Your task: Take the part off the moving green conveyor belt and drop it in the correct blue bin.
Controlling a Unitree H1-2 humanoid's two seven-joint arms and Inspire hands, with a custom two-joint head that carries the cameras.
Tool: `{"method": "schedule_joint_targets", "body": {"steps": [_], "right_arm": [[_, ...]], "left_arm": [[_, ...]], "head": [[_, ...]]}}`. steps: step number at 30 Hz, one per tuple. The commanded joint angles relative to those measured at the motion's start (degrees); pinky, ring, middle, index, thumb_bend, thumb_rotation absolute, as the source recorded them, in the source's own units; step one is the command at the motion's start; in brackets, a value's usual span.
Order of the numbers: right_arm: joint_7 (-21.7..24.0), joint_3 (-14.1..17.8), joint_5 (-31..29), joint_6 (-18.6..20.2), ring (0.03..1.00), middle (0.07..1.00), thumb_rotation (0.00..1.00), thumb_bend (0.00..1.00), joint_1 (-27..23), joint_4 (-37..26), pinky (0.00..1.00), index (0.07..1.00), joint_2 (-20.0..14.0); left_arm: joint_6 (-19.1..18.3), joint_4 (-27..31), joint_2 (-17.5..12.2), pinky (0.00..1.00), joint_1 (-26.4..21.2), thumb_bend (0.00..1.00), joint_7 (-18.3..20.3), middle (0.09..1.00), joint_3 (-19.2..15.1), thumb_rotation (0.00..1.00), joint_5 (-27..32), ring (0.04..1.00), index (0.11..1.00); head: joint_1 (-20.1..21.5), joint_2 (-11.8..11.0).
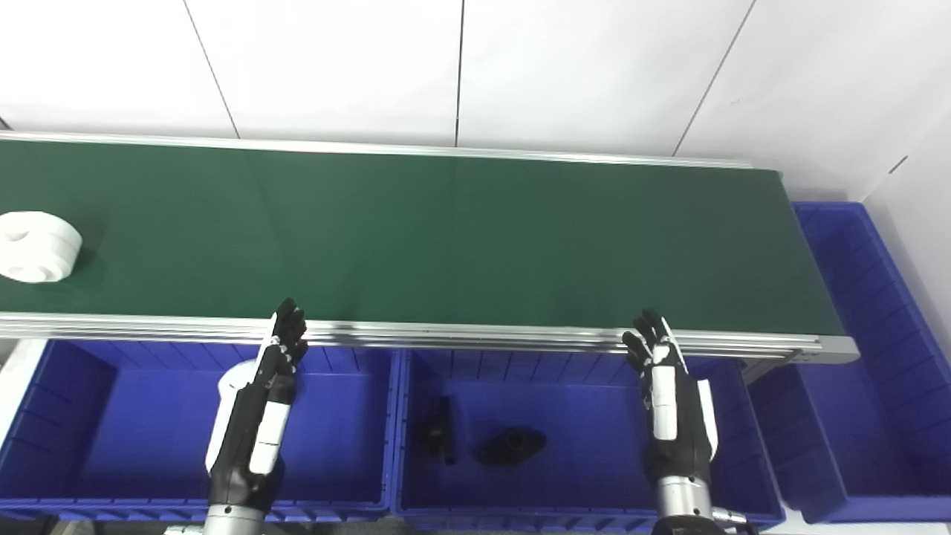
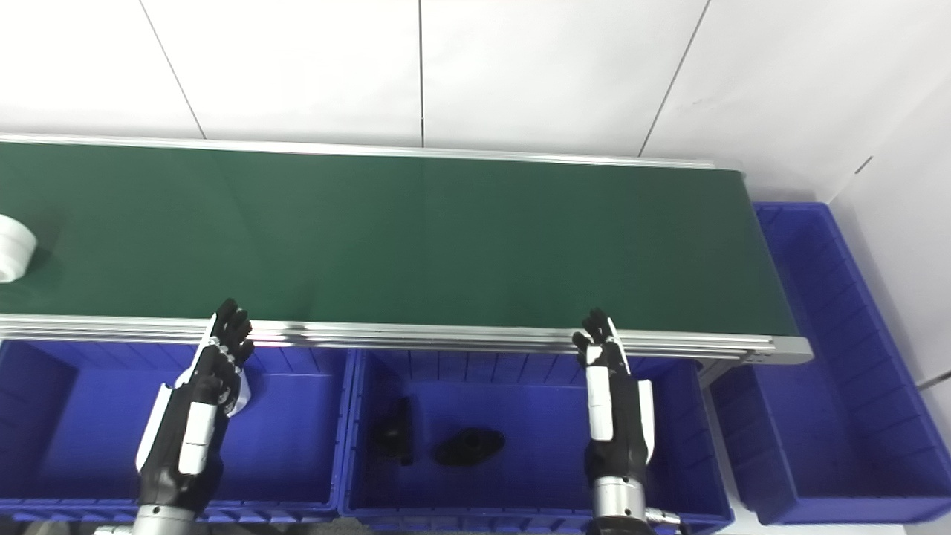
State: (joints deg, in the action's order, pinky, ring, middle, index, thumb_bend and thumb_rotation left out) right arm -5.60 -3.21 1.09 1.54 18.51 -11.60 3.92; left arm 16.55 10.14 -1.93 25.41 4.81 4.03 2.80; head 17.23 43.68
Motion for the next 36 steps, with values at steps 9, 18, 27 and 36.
{"method": "schedule_joint_targets", "body": {"steps": [9, 18, 27, 36], "right_arm": [[0.3, 0.0, 0.2, -3.4, 0.897, 0.921, 0.96, 0.77, -0.6, -1.0, 0.91, 0.933, 0.5], [0.4, 0.0, 0.6, -3.8, 0.896, 0.923, 0.96, 0.76, -0.7, -0.6, 0.90, 0.934, 0.3], [0.3, 0.1, 0.5, -3.8, 0.891, 0.921, 0.96, 0.76, -0.8, -0.4, 0.90, 0.935, 0.4], [0.4, 0.1, 0.7, -4.6, 0.891, 0.921, 0.96, 0.75, -0.3, -0.1, 0.90, 0.935, 0.0]], "left_arm": [[1.7, 0.8, -0.3, 1.00, -0.4, 0.62, 0.3, 1.000, 0.1, 0.95, -0.3, 1.000, 1.000], [1.1, 0.9, -0.2, 1.00, -0.4, 0.64, 0.2, 1.000, 0.2, 0.95, -0.4, 1.000, 1.000], [1.7, 0.5, -0.2, 1.00, -0.7, 0.64, 0.2, 1.000, 0.2, 0.95, -0.6, 1.000, 1.000], [2.2, 0.0, -0.1, 1.00, -0.4, 0.64, 0.4, 1.000, 0.5, 0.95, -0.6, 1.000, 1.000]], "head": [[-0.1, 0.1], [-0.1, 0.1], [-0.1, 0.0], [-1.6, -1.6]]}}
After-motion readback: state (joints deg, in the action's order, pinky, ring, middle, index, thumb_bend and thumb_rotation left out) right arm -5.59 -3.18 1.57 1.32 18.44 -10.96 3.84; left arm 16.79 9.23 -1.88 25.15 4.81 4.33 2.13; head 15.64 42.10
